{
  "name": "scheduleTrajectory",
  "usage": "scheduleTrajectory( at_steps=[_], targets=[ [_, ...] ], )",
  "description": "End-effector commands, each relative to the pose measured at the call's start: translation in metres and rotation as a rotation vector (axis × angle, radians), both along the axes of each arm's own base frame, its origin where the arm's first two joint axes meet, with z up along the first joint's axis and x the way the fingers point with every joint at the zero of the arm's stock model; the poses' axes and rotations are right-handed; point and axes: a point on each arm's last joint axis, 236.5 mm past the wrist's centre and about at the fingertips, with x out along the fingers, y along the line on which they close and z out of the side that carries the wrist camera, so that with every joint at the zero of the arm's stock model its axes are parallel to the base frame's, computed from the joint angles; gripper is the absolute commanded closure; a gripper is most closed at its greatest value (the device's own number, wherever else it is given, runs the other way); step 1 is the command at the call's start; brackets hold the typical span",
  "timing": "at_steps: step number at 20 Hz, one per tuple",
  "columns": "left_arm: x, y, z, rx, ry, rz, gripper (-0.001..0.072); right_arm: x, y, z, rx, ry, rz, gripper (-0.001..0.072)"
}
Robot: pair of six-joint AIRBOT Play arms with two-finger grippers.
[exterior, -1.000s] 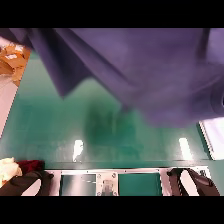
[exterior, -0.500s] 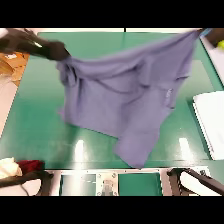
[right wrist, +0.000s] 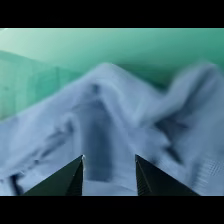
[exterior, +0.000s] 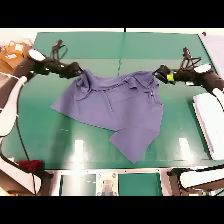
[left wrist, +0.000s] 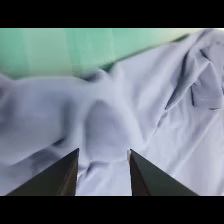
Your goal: Fold the shirts.
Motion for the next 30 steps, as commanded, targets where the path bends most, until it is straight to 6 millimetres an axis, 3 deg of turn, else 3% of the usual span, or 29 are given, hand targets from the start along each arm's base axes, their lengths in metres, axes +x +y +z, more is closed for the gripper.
scheduleTrajectory(
  at_steps=[1,3,7,9,10,14,16,19,20,21,22,26,28,29,30],
  targets=[
    [-0.025,0.046,0.028,-0.019,0.076,-0.100,0.0331,-0.029,-0.043,-0.001,0.031,0.094,0.015,0.0423],
    [-0.042,0.080,0.040,-0.028,0.122,-0.120,0.0331,-0.071,-0.072,-0.006,0.023,0.200,0.022,0.0424],
    [-0.078,0.139,0.027,-0.038,0.260,-0.093,0.0332,-0.176,-0.100,-0.041,0.003,0.418,-0.080,0.0420],
    [-0.091,0.156,0.014,-0.067,0.314,-0.057,0.0332,-0.226,-0.092,-0.061,-0.002,0.501,-0.099,0.0408],
    [-0.097,0.161,0.007,-0.079,0.334,-0.039,0.0333,-0.244,-0.082,-0.070,0.010,0.527,-0.103,0.0347],
    [-0.130,0.176,-0.021,-0.075,0.425,-0.008,0.0333,-0.280,-0.023,-0.106,0.121,0.593,-0.084,0.0335],
    [-0.143,0.180,-0.031,-0.063,0.464,0.005,0.0333,-0.288,0.001,-0.123,0.118,0.608,-0.058,0.0335],
    [-0.157,0.184,-0.037,-0.058,0.487,0.033,0.0333,-0.278,0.029,-0.124,0.125,0.572,-0.022,0.0344],
    [-0.162,0.186,-0.038,-0.039,0.495,0.039,0.0333,-0.273,0.030,-0.121,0.119,0.558,-0.014,0.0442],
    [-0.167,0.190,-0.039,-0.012,0.499,0.042,0.0333,-0.267,0.026,-0.118,0.102,0.541,-0.008,0.0603],
    [-0.171,0.194,-0.039,0.018,0.500,0.045,0.0334,-0.259,0.015,-0.114,0.061,0.519,-0.006,0.0688],
    [-0.167,0.205,-0.027,0.087,0.456,0.100,0.0331,-0.223,-0.045,-0.090,-0.014,0.436,-0.123,0.0688],
    [-0.170,0.202,-0.036,0.071,0.478,0.130,0.0329,-0.223,-0.058,-0.088,-0.003,0.435,-0.161,0.0688],
    [-0.177,0.196,-0.047,0.044,0.510,0.139,0.0238,-0.225,-0.057,-0.088,-0.001,0.440,-0.154,0.0688],
    [-0.185,0.186,-0.060,0.011,0.542,0.141,0.0210,-0.225,-0.056,-0.088,0.001,0.440,-0.147,0.0688]
  ],
)
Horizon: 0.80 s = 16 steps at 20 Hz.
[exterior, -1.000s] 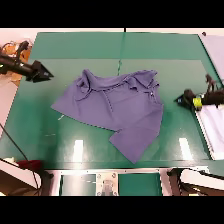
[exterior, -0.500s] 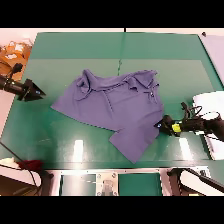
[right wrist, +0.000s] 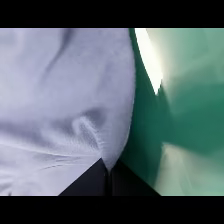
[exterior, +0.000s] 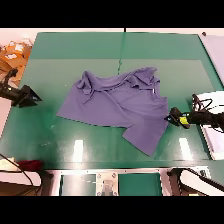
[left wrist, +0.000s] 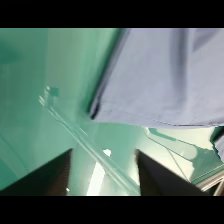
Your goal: Fold the shirts.
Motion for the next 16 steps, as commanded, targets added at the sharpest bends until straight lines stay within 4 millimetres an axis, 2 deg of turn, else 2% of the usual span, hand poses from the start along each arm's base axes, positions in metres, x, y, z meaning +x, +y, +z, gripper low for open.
scheduleTrajectory(
  at_steps=[1,3,6,9,11,12,13,15,16],
  targets=[
    [-0.018,-0.022,-0.035,-0.043,0.067,0.045,0.0210,0.003,-0.011,0.005,-0.008,-0.010,-0.013,0.0688],
    [-0.028,-0.044,-0.065,-0.057,0.082,0.050,0.0210,0.003,-0.010,0.005,-0.008,-0.010,-0.012,0.0688],
    [-0.021,-0.078,-0.091,-0.055,0.032,0.059,0.0210,0.003,-0.010,0.006,-0.009,-0.016,-0.003,0.0688],
    [-0.007,-0.099,-0.099,-0.009,-0.032,0.029,0.0210,0.002,-0.009,0.006,-0.008,-0.015,0.006,0.0689],
    [-0.006,-0.114,-0.096,-0.022,-0.038,0.004,0.0213,0.001,-0.008,0.006,-0.004,-0.012,0.008,0.0689],
    [-0.010,-0.119,-0.094,-0.033,-0.030,-0.021,0.0288,0.001,-0.008,0.006,-0.004,-0.012,0.009,0.0689],
    [-0.016,-0.123,-0.090,-0.056,-0.022,-0.058,0.0512,0.001,-0.008,0.006,-0.003,-0.011,0.009,0.0689],
    [-0.025,-0.127,-0.079,-0.087,0.008,-0.102,0.0561,0.000,-0.006,0.006,0.004,-0.008,0.011,0.0689],
    [-0.027,-0.129,-0.071,-0.098,0.007,-0.124,0.0668,0.000,-0.004,0.009,0.015,-0.007,0.017,0.0689]
  ],
)
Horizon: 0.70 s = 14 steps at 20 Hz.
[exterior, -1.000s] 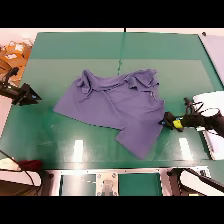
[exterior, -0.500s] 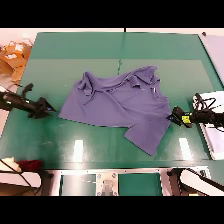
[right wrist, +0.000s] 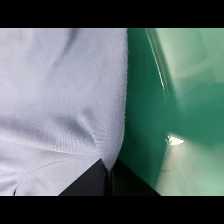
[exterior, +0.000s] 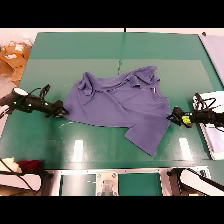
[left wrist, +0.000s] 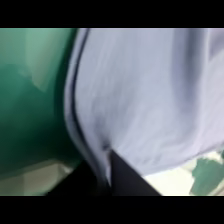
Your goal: Fold the shirts.
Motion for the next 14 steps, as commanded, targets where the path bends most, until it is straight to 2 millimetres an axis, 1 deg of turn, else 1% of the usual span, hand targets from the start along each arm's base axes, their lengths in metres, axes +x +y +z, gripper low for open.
scheduleTrajectory(
  at_steps=[1,2,3,4,5,6,7,8,9,10,11,12,13,14],
  targets=[
    [-0.006,-0.013,0.029,-0.050,-0.011,-0.074,0.0685,0.002,0.005,0.011,0.027,-0.004,0.021,0.0690],
    [0.001,-0.012,0.048,-0.039,-0.065,-0.080,0.0685,0.009,0.009,0.026,0.049,-0.031,0.028,0.0690],
    [0.008,-0.011,0.073,-0.027,-0.128,-0.086,0.0686,0.020,0.012,0.050,0.070,-0.083,0.034,0.0690],
    [0.017,-0.010,0.107,-0.005,-0.225,-0.094,0.0686,0.034,0.015,0.083,0.082,-0.160,0.047,0.0690],
    [0.027,-0.008,0.147,0.022,-0.336,-0.097,0.0686,0.049,0.016,0.125,0.077,-0.260,0.062,0.0690],
    [0.036,-0.006,0.198,0.056,-0.476,-0.083,0.0686,0.061,0.019,0.170,0.069,-0.371,0.075,0.0690],
    [0.041,-0.006,0.253,0.089,-0.625,-0.070,0.0686,0.069,0.022,0.220,0.048,-0.497,0.088,0.0690],
    [0.038,-0.006,0.317,0.133,-0.801,-0.062,0.0686,0.072,0.026,0.278,0.014,-0.639,0.102,0.0690],
    [0.028,-0.007,0.378,0.175,-0.966,-0.050,0.0686,0.067,0.032,0.338,-0.031,-0.787,0.111,0.0689],
    [0.009,-0.009,0.441,0.220,-1.138,-0.036,0.0686,0.058,0.037,0.391,-0.089,-0.923,0.113,0.0690],
    [-0.014,-0.012,0.495,0.254,-1.289,-0.019,0.0686,0.043,0.041,0.442,-0.154,-1.054,0.103,0.0690],
    [-0.044,-0.017,0.547,0.285,-1.439,-0.001,0.0686,0.021,0.047,0.494,-0.218,-1.193,0.083,0.0689],
    [-0.071,-0.021,0.586,0.309,-1.557,0.012,0.0686,-0.004,0.054,0.541,-0.275,-1.325,0.056,0.0689],
    [-0.099,-0.026,0.618,0.332,-1.657,0.019,0.0686,-0.029,0.061,0.578,-0.322,-1.437,0.034,0.0689]
  ],
)
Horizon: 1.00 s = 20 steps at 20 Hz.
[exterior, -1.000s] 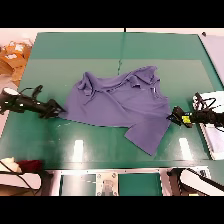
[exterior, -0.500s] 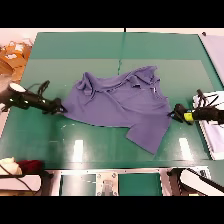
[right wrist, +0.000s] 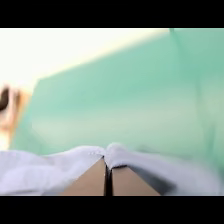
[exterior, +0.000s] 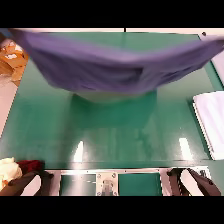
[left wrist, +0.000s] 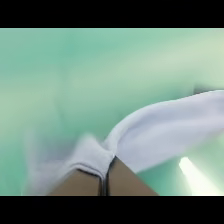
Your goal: Fold the shirts.
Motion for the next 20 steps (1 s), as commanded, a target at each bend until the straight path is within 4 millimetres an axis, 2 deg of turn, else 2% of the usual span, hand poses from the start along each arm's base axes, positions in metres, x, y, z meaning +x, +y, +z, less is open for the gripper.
scheduleTrajectory(
  at_steps=[1,2,3,5,7,8,10,12,14,17,20],
  targets=[
    [-0.110,-0.017,0.143,0.066,-0.446,0.040,0.0686,-0.094,0.031,0.156,-0.099,-0.465,-0.084,0.0689],
    [-0.130,-0.019,0.159,0.094,-0.503,0.052,0.0686,-0.118,0.034,0.179,-0.121,-0.550,-0.121,0.0689],
    [-0.140,-0.017,0.167,0.117,-0.529,0.071,0.0686,-0.136,0.036,0.195,-0.134,-0.608,-0.156,0.0689],
    [-0.144,-0.009,0.167,0.134,-0.518,0.110,0.0685,-0.152,0.032,0.205,-0.165,-0.645,-0.209,0.0689],
    [-0.128,0.002,0.149,0.155,-0.441,0.145,0.0685,-0.143,0.027,0.193,-0.181,-0.601,-0.216,0.0689],
    [-0.118,0.005,0.139,0.154,-0.406,0.146,0.0685,-0.132,0.023,0.182,-0.171,-0.563,-0.213,0.0689],
    [-0.084,0.011,0.109,0.132,-0.305,0.137,0.0685,-0.097,0.009,0.151,-0.119,-0.463,-0.200,0.0689],
    [-0.038,0.013,0.061,0.084,-0.155,0.101,0.0685,-0.053,-0.005,0.100,-0.041,-0.319,-0.170,0.0689],
    [0.006,0.006,0.000,0.021,0.006,0.016,0.0685,-0.008,-0.015,0.035,0.010,-0.171,-0.129,0.0689],
    [0.078,-0.008,-0.114,-0.032,0.223,-0.059,0.0685,0.055,-0.018,-0.078,0.048,0.051,-0.081,0.0689],
    [0.140,-0.019,-0.227,-0.071,0.400,-0.032,0.0685,0.113,-0.019,-0.181,0.053,0.215,-0.083,0.0689]
  ],
)
